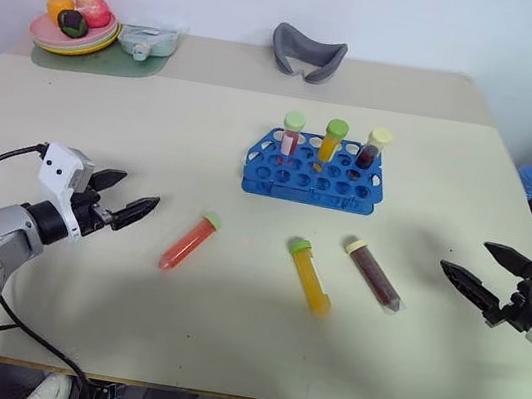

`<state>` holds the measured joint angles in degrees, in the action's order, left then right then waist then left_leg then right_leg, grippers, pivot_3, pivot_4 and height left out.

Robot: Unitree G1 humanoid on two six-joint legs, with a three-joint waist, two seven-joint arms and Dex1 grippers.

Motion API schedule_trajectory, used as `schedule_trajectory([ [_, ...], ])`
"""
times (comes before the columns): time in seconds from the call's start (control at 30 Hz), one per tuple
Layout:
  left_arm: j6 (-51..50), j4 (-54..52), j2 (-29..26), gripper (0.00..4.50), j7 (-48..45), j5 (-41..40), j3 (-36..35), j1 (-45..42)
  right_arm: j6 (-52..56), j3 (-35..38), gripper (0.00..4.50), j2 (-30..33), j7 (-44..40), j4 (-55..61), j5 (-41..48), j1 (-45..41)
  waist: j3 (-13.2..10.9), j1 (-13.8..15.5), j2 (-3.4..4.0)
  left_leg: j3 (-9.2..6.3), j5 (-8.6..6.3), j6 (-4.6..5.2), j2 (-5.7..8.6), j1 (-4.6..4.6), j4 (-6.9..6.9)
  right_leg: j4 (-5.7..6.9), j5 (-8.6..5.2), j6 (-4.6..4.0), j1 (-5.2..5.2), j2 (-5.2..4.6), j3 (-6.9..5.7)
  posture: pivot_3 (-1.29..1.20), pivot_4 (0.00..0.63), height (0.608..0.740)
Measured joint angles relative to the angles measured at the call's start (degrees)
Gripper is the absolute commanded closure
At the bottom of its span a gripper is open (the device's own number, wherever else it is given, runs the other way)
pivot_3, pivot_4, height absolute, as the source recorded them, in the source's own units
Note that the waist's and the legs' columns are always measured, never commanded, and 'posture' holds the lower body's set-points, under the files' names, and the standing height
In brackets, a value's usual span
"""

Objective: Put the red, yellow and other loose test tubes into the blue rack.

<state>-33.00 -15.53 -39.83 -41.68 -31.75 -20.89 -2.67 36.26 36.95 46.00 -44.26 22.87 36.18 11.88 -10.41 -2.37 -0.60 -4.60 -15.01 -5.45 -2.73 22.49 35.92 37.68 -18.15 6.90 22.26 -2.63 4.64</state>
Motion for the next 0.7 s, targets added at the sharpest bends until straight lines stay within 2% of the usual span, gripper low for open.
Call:
schedule_trajectory([
  [0.23,0.1,0.6,-0.2,0.07,-0.2,0.3,0.2,-0.5,0.0,-0.1,0.00,0.3,0.0,-0.3,0.2,-1.5,0.0,-0.1,0.00,0.00,0.00,0.00,0.00,0.00,0.01,0.00,0.00,0.00,-0.01,0.00,0.00,0.00,0.150,0.740],
  [0.4,-0.3,0.4,-0.2,0.07,0.6,0.3,1.8,-3.1,1.8,-0.5,0.00,3.2,0.2,-0.7,0.3,-4.4,0.0,0.0,0.00,-0.01,-0.01,0.01,0.00,0.00,0.01,0.00,0.00,0.01,-0.02,0.00,0.00,0.00,0.150,0.740],
  [0.53,-1.7,-1.9,-0.2,0.07,0.2,-0.9,2.3,-2.6,6.7,-0.5,0.00,5.8,0.4,1.2,1.5,-4.2,0.0,0.0,0.00,-0.01,-0.02,0.04,0.00,0.01,0.02,0.01,0.00,0.01,0.00,0.00,0.00,0.00,0.150,0.740],
  [0.7,-3.3,-6.3,-1.2,0.07,-3.1,-3.5,5.1,-2.6,18.0,-1.8,0.00,10.3,3.8,10.4,7.4,-5.7,0.0,0.0,0.01,-0.01,-0.02,0.04,0.00,0.00,0.08,0.07,0.00,0.00,-0.01,0.00,0.00,0.00,0.150,0.740],
])
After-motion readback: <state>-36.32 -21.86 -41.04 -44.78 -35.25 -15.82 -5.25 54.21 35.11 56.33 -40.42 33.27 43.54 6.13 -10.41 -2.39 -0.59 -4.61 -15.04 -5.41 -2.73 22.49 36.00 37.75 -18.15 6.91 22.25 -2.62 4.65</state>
